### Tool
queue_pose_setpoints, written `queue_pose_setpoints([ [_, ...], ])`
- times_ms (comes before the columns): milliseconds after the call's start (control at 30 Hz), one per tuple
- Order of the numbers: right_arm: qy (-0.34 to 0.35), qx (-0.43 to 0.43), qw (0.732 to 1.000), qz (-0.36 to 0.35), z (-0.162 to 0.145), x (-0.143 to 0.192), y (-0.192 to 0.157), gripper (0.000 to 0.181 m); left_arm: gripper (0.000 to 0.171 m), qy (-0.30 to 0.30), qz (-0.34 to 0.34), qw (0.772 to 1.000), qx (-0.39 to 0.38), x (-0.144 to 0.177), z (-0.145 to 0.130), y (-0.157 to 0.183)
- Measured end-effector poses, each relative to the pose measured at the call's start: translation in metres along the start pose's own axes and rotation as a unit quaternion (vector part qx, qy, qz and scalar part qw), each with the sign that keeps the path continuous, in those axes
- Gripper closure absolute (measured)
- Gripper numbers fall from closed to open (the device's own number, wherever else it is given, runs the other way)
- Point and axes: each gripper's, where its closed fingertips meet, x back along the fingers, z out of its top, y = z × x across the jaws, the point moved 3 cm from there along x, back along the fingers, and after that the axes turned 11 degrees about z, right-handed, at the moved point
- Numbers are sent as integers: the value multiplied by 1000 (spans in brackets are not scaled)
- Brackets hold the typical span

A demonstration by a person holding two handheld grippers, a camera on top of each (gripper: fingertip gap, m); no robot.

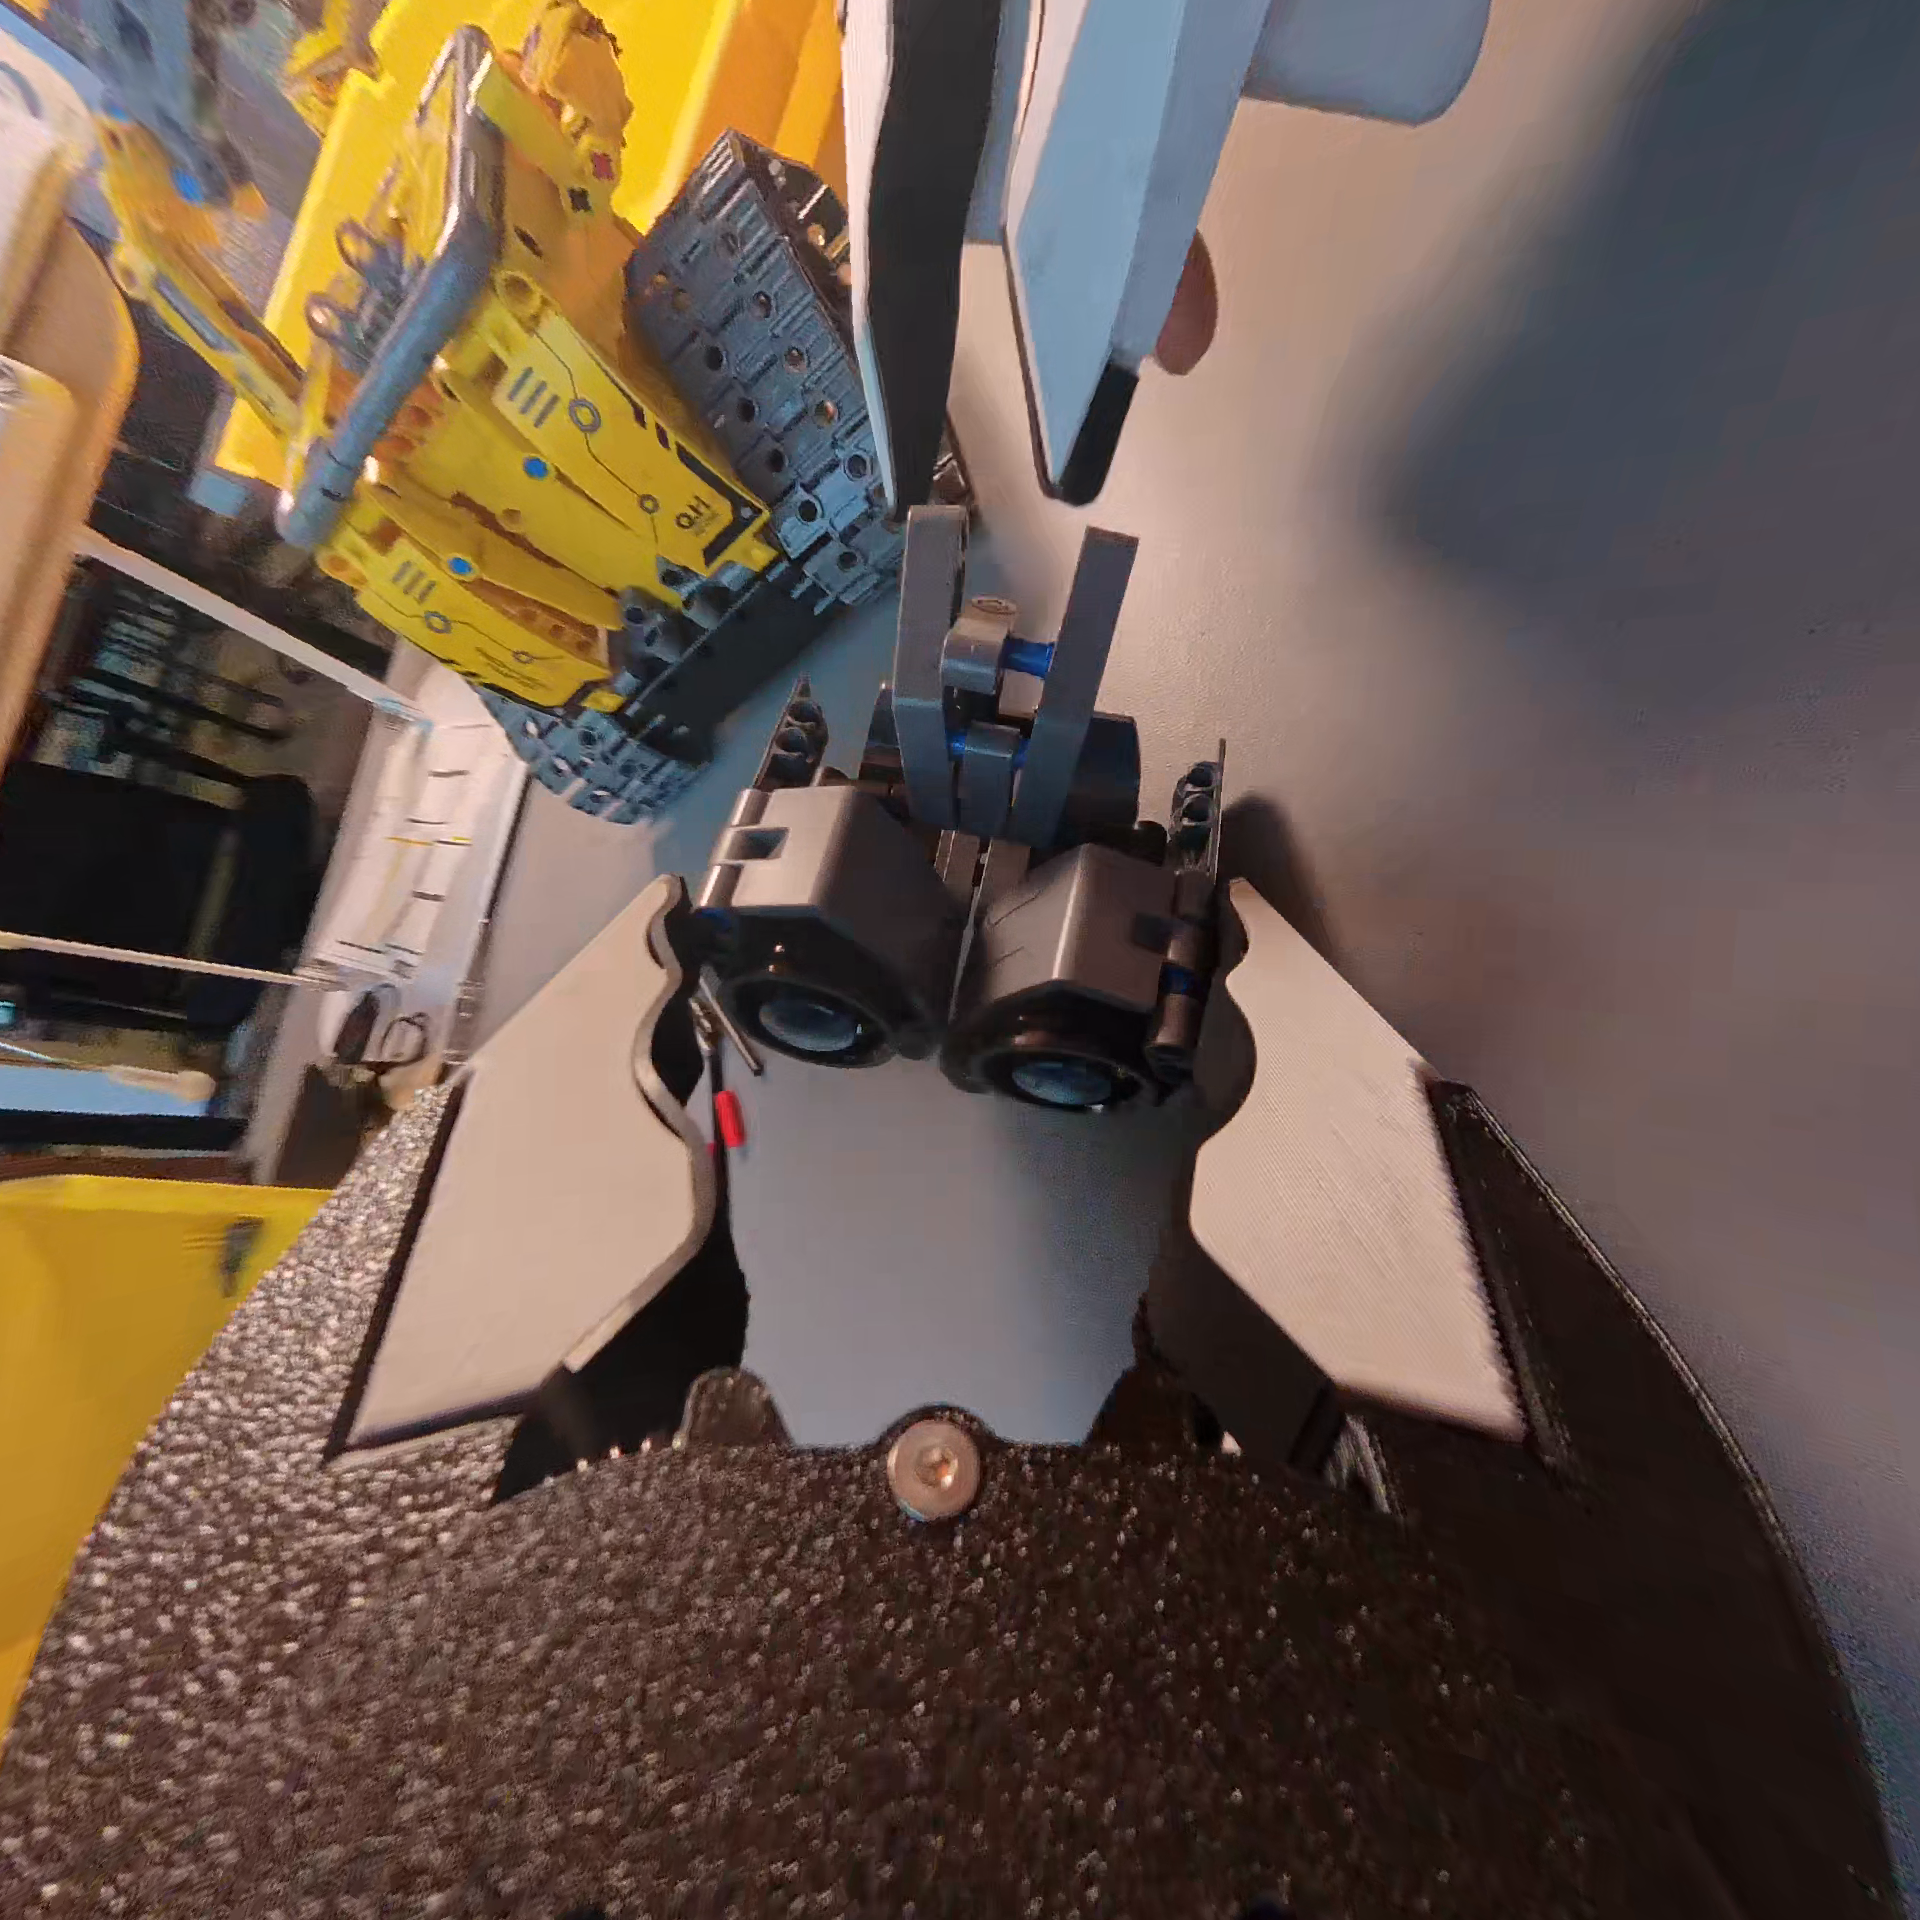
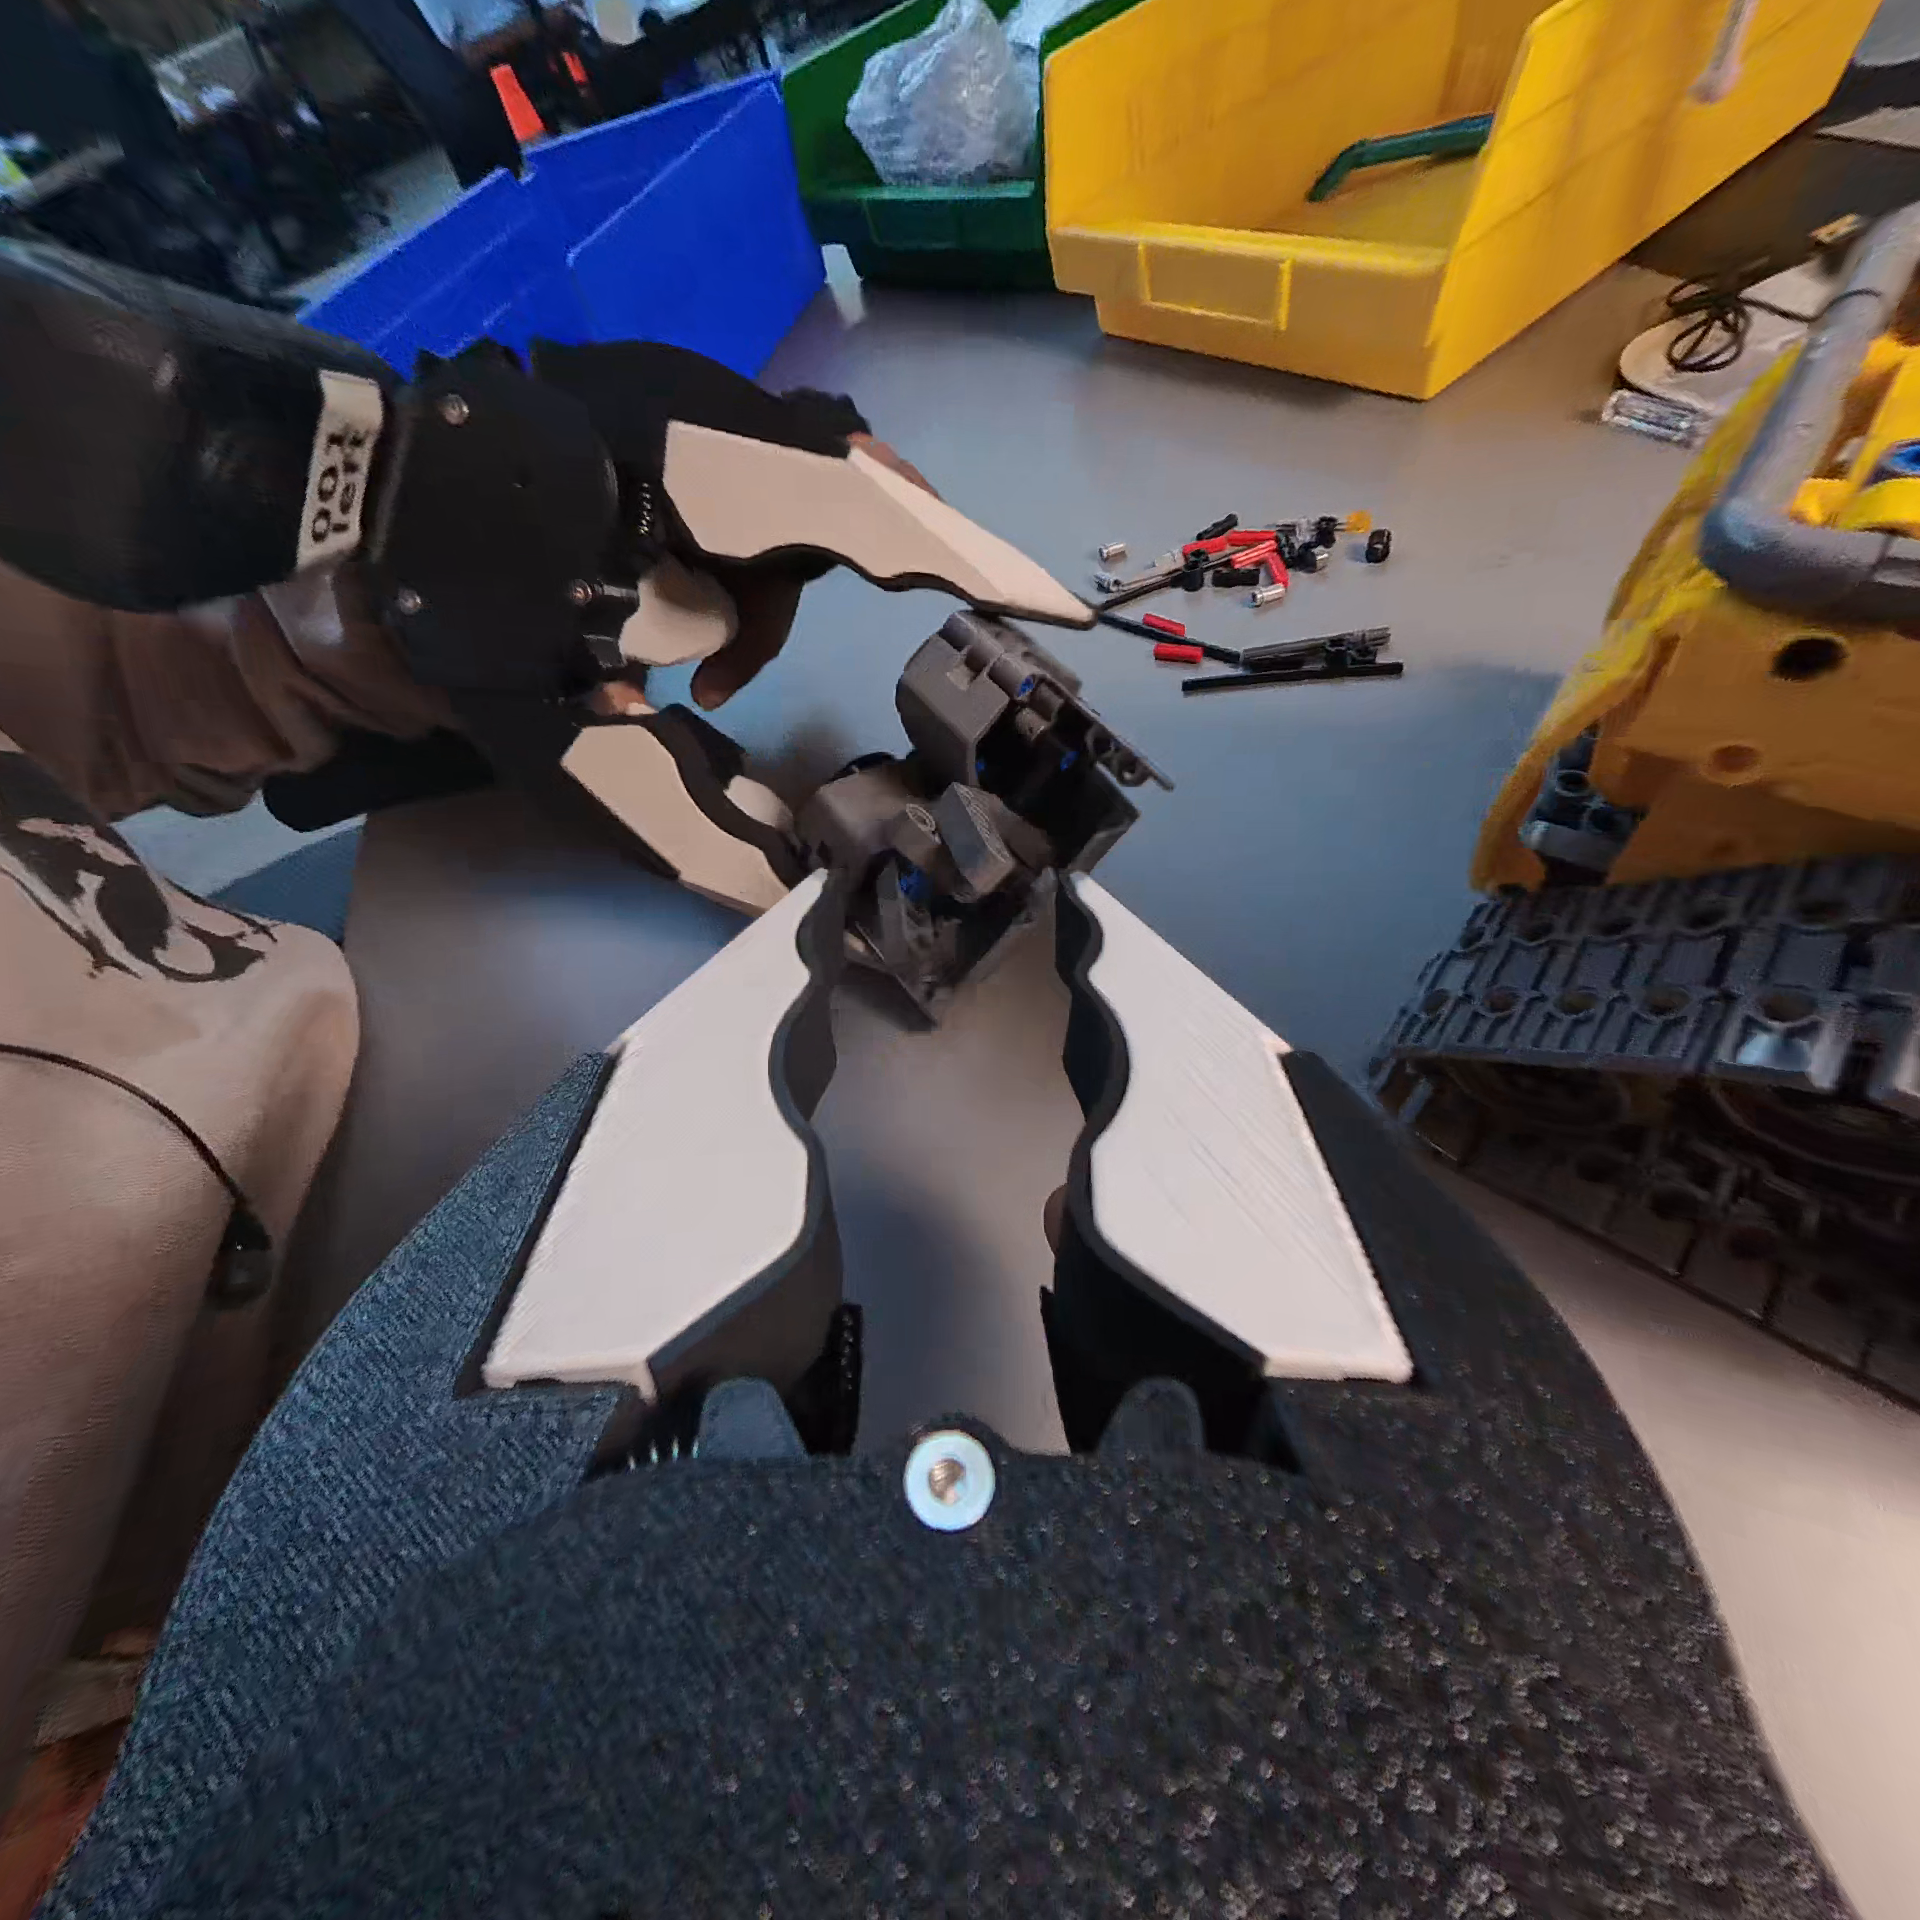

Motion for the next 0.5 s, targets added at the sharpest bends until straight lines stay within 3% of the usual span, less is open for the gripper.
queue_pose_setpoints([
  [167,-12,-3,1000,0,-5,-18,-5,157,75,28,62,992,-106,1,14,5],
  [333,-11,-10,999,28,-6,-16,-8,158,75,51,47,993,-99,3,17,7],
  [433,-17,21,999,34,-8,-12,-8,159,75,81,-37,996,9,10,21,9],
  [500,-37,91,995,26,-10,-11,-11,159,72,107,-138,975,141,22,25,7],
])
